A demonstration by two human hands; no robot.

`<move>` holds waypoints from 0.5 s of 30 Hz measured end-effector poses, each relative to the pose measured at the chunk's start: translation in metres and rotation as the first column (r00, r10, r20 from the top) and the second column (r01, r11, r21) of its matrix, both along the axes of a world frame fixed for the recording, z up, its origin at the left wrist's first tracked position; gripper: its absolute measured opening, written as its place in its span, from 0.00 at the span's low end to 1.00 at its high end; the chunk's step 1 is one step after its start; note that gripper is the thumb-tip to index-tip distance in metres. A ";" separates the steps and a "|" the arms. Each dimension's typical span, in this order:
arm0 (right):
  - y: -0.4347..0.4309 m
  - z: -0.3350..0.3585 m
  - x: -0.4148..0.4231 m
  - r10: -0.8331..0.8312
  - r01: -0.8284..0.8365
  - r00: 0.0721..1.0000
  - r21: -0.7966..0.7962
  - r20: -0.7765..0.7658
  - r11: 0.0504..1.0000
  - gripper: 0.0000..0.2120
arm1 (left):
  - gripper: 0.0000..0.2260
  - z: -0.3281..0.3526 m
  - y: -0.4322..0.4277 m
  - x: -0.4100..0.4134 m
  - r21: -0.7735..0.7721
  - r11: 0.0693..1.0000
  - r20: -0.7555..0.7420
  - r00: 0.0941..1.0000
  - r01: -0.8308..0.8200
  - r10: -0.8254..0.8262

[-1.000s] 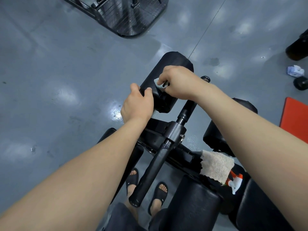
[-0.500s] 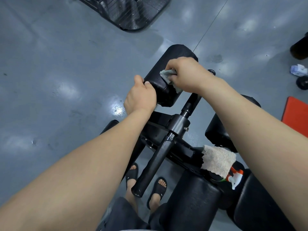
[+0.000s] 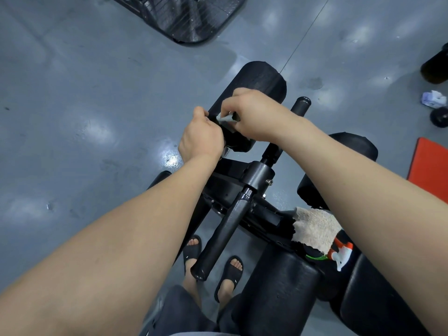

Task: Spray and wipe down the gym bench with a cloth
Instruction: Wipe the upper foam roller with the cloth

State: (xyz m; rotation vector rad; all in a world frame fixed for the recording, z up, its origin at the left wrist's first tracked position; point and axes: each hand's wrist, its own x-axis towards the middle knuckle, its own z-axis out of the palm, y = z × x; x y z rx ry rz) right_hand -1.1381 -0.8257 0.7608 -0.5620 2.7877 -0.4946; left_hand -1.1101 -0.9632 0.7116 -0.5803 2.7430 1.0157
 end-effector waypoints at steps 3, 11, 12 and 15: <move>0.002 0.001 -0.007 -0.031 0.033 0.998 0.055 -0.048 0.998 0.08 | 0.12 -0.001 -0.001 0.001 -0.003 1.000 -0.004 1.000 0.004 -0.004; 0.016 0.005 -0.024 -0.205 0.230 0.970 0.218 -0.132 0.948 0.09 | 0.08 -0.003 0.002 0.000 -0.024 1.000 -0.020 1.000 0.018 -0.018; 0.017 0.004 -0.026 -0.236 0.257 0.964 0.191 -0.122 0.947 0.09 | 0.08 -0.003 0.002 0.000 -0.027 0.999 -0.019 1.000 0.019 -0.019; 0.017 0.008 -0.027 -0.362 0.362 0.932 -0.005 0.024 0.932 0.07 | 0.08 -0.004 0.002 -0.001 -0.032 0.999 -0.013 1.000 0.019 -0.020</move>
